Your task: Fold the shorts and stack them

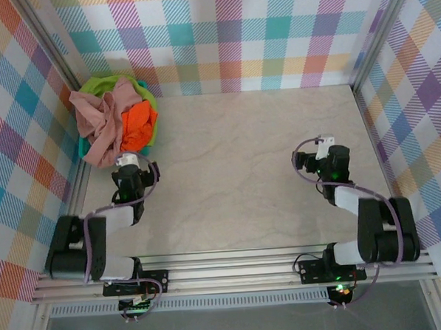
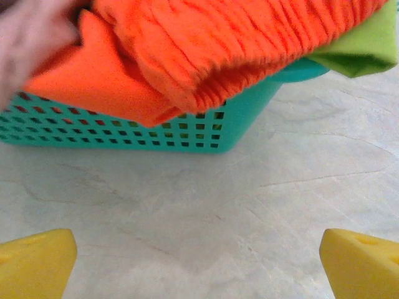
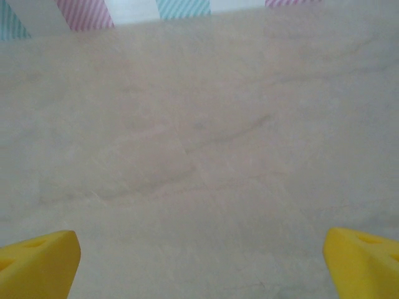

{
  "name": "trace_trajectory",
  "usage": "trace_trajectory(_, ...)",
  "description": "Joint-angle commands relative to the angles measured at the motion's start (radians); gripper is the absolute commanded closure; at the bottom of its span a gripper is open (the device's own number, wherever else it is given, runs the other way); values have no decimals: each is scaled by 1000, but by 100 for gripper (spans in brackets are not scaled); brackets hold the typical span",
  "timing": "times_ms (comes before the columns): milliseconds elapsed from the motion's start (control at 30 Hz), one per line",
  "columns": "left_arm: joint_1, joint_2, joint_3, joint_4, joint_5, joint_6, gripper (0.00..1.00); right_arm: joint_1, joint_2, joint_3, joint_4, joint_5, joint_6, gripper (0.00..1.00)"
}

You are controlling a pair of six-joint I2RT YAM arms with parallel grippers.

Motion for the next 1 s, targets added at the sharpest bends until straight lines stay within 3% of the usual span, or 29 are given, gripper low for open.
trace_trajectory(0, -20, -215, 0, -280, -77, -111, 0, 12, -156, 24, -216, -60, 63, 0)
trace_trajectory(100, -25, -448, 7, -530, -110, -243, 0, 18, -292, 15, -326, -104, 111, 1)
trace_trajectory(233, -25, -730, 65, -746, -73, -341, 3, 25, -430, 32, -494, -136, 161, 0)
trace_trajectory(333, -25, -764, 214, -875, -107, -338, 9, 25, -498, 40, -566, -183, 211, 1)
trace_trajectory(400, -23, -683, 347, -940, -110, -286, 9, 26, -521, 55, -604, -227, 231, 1)
trace_trajectory(667, -5, -86, 919, -1205, -3, -112, 12, 28, -543, 131, -720, -332, 261, 1)
trace_trajectory(967, 185, 343, 1311, -1273, 99, -124, 15, 28, -561, 145, -780, -401, 265, 1)
